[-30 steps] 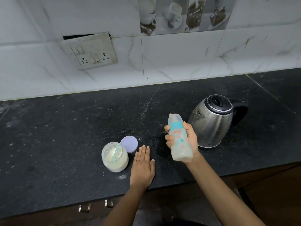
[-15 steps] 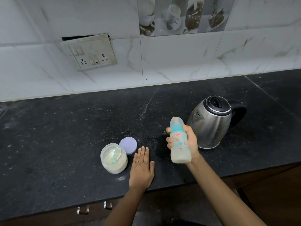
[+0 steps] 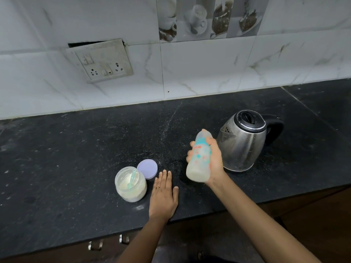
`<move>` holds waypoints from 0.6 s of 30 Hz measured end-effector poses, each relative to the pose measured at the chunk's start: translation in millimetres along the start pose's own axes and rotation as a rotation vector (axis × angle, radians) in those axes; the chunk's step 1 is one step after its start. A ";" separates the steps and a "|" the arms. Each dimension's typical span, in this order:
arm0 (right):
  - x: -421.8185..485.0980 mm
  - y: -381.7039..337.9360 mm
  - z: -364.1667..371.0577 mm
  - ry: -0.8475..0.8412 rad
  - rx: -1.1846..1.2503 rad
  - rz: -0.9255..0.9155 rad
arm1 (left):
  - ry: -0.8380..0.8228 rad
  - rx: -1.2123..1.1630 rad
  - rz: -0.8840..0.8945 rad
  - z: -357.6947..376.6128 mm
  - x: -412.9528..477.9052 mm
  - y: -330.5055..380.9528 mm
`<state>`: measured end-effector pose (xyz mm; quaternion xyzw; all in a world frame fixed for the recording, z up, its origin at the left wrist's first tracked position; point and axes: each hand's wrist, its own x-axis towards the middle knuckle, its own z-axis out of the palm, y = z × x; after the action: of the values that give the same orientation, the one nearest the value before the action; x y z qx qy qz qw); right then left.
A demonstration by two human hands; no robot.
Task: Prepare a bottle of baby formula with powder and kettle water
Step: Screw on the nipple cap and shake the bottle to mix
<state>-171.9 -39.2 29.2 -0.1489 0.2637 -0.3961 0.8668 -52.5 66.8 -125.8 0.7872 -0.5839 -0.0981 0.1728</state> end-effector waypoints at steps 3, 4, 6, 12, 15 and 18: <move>-6.1 3.8 4.1 -0.031 -0.179 -0.045 | -0.007 0.011 0.003 0.7 0.5 -1.3; -4.0 -0.7 7.5 -0.025 -0.158 -0.031 | -0.004 0.012 0.005 0.3 0.6 -1.6; -0.9 -10.5 9.9 0.075 -0.035 -0.048 | -0.004 0.011 0.003 0.5 0.4 -0.9; -10.8 5.5 9.7 -0.014 -0.239 -0.112 | 0.001 0.003 0.003 1.0 0.4 -1.3; -6.5 -4.9 16.6 0.090 -0.081 -0.118 | 0.007 -0.005 0.004 0.4 0.4 0.3; -10.0 6.9 12.5 0.026 -0.195 -0.081 | -0.006 0.006 0.009 1.4 -0.5 -1.2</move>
<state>-166.0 -26.4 39.6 -0.2378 0.3061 -0.4050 0.8281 -52.1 67.4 -127.6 0.7847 -0.5883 -0.0981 0.1689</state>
